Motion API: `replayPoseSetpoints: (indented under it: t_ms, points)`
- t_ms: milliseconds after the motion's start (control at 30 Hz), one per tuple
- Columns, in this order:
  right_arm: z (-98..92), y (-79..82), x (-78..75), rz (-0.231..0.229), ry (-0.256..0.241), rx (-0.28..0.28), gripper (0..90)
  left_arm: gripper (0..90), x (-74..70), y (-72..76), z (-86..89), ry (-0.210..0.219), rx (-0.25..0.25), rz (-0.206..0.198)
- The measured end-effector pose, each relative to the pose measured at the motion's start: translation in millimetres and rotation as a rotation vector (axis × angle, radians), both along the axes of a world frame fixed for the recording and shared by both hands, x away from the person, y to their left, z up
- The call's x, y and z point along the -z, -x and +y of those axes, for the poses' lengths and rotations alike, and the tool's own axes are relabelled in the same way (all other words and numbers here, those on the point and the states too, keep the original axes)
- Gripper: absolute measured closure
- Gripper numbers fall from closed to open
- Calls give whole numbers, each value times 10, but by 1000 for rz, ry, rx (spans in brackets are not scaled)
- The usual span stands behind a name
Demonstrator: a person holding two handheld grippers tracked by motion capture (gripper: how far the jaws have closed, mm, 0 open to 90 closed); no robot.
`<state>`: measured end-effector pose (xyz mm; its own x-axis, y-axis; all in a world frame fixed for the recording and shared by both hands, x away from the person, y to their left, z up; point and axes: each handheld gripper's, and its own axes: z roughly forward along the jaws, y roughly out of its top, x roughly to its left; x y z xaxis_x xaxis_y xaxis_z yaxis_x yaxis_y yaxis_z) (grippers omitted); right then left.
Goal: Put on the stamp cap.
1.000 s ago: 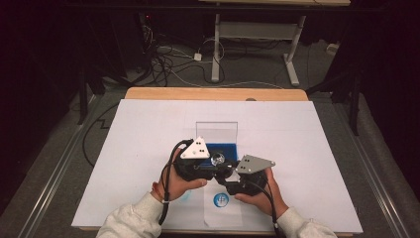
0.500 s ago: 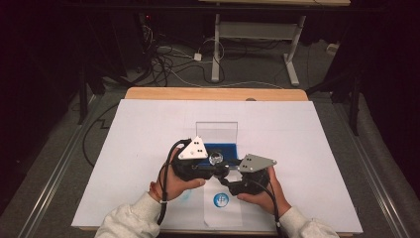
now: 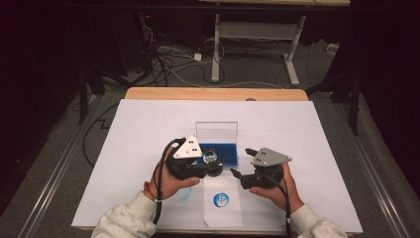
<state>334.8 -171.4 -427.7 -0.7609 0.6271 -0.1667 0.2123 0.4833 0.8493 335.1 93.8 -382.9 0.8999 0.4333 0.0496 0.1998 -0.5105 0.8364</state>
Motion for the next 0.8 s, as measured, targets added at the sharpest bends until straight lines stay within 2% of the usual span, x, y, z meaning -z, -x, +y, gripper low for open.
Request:
replayPoseSetpoints:
  t_ms: [67, 333, 600, 800]
  points:
    - [-61, -11, -43, -14, -11, 28, 204, 549, 14, -8, 10, -10, -1, -1]
    - [-249, 33, -177, -85, 22, 102, 202, 549, 35, -23, 39, -37, -23, -9]
    - [-492, 113, -218, -106, 20, 164, 199, 549, 46, -31, 63, -58, -29, -20]
    - [-624, 204, -171, -115, 17, 199, 199, 549, 25, -31, 105, -67, -42, -31]
